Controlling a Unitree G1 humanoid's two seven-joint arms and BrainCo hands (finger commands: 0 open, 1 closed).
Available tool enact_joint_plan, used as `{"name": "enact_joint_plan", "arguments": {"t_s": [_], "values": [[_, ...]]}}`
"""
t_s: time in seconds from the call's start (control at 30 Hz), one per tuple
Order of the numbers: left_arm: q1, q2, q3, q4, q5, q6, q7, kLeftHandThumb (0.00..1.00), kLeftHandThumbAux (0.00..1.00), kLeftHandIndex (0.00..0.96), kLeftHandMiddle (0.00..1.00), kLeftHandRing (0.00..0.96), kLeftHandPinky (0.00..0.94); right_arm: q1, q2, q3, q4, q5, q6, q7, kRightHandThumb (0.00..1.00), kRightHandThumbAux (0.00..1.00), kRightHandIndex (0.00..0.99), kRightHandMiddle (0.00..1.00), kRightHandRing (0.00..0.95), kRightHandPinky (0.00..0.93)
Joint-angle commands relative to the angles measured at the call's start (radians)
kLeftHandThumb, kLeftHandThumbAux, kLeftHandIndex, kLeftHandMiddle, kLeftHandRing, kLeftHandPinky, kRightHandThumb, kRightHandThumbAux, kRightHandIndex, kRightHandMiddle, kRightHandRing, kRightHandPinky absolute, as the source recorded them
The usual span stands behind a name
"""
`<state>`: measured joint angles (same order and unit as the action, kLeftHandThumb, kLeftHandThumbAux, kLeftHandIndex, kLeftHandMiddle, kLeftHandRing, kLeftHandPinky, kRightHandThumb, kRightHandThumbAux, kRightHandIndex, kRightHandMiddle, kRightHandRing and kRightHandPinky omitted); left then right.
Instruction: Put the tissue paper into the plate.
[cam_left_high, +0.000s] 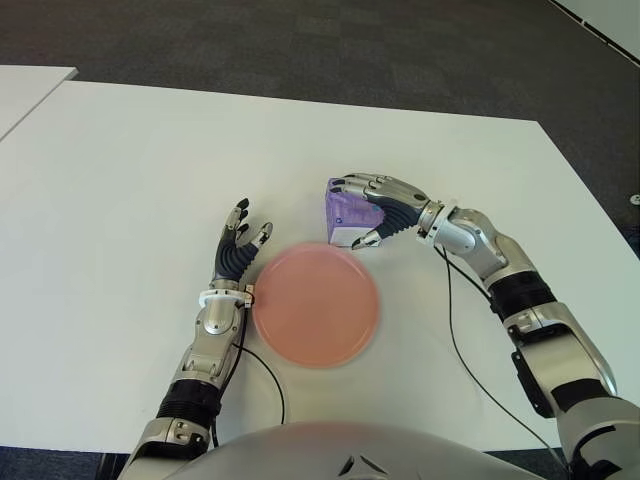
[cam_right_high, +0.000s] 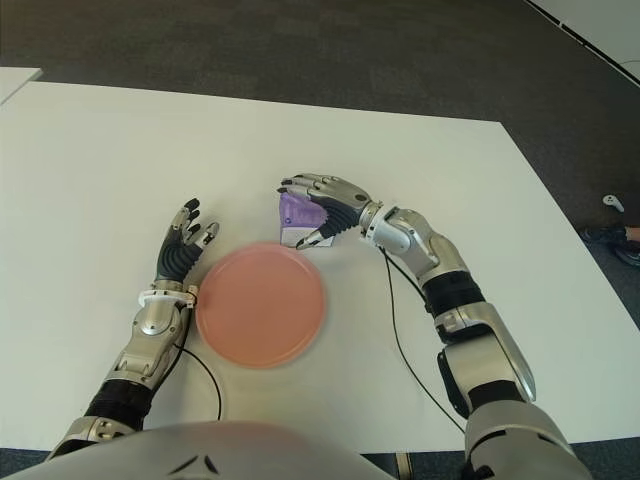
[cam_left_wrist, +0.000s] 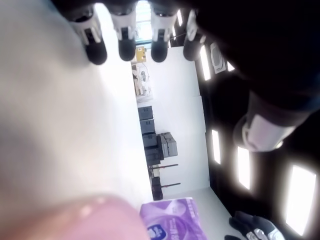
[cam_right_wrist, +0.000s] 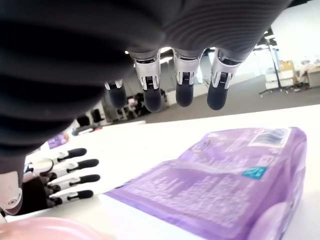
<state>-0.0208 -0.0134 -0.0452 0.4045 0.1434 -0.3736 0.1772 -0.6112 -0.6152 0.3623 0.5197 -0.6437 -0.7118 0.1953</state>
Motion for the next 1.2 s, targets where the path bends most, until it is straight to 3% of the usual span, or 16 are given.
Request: {"name": "enact_joint_plan", "arguments": {"t_s": [0.03,0.3,0.83,1.2], "values": [[0.021,0.002,0.004,0.029,-0.016,0.037,-0.024,0.054,0.520,0.000,0.000,0.000,0.019,-0.022,-0.002,0.021,0.028,-0.048,0.013,-0.016,0.116,0.478,0.030,0.053,0.000,0.000],[0.023,0.006,0.003,0.026,-0.006,0.034,-0.010,0.048,0.541,0.000,0.000,0.000,0.025,-0.038,0.007,0.029,0.071,-0.070,0.022,-0.053,0.119,0.475,0.020,0.044,0.000,0.000],[0.018,0.010,0.004,0.038,-0.012,0.019,-0.022,0.038,0.536,0.000,0.000,0.000,0.022,-0.052,0.016,0.033,0.103,-0.045,0.021,-0.030,0.088,0.472,0.011,0.031,0.000,0.000],[0.027,0.015,0.004,0.029,0.004,0.024,-0.004,0.033,0.546,0.000,0.000,0.000,0.015,-0.092,0.005,-0.010,0.147,0.006,0.058,-0.008,0.103,0.460,0.005,0.020,0.000,0.000]]}}
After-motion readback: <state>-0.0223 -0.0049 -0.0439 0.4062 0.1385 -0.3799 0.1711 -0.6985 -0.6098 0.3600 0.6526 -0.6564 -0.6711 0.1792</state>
